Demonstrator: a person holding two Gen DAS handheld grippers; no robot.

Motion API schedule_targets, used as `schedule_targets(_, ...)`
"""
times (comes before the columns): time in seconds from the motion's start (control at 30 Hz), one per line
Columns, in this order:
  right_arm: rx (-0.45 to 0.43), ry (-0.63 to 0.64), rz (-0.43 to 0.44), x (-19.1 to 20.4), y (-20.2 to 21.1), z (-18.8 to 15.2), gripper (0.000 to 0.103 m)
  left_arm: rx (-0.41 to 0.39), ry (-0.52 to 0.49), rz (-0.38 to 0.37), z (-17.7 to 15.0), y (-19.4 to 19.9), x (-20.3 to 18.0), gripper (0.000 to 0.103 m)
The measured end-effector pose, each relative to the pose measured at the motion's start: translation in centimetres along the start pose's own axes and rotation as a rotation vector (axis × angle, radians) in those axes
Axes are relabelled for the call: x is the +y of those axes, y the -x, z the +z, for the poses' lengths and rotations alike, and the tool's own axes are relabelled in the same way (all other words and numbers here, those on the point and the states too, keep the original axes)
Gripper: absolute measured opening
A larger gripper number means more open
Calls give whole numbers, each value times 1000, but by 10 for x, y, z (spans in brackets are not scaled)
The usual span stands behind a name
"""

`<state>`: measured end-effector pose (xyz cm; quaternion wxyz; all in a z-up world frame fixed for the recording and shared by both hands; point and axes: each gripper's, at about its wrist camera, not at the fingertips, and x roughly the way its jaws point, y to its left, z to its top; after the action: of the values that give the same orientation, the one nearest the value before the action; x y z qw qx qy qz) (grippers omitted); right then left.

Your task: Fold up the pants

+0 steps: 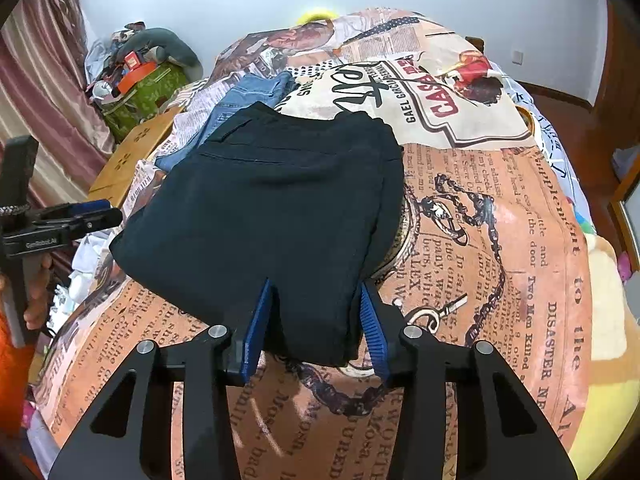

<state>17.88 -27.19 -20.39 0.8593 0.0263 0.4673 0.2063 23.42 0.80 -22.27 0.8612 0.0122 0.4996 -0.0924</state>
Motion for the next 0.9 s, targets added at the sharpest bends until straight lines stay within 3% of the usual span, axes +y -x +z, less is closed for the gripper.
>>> schedule_targets(0.1, -7, 7, -4, -1, 0, -1, 37, 45, -17, 42, -6, -19, -6, 72)
schedule_targets(0.2, -4, 17, -7, -1, -1, -3, 36, 34, 2, 49, -14, -25, -1, 73)
schedule_targets(0.27, -2, 26, -13, 0, -2, -4, 36, 52, -5, 104, -18, -30, -1, 73)
schedule_targets(0.5, 5, 4, 0, -2, -1, -3, 36, 43, 29, 94, -18, -26, 7, 73)
schedule_targets(0.63, 11, -6, 3, -5, 10, 2, 37, -14, 16, 125, -7, -9, 9, 72)
schedule_targets(0.9, -79, 27, -33, -11, 27, 30, 41, -114, 9, 70, 47, 13, 1, 83)
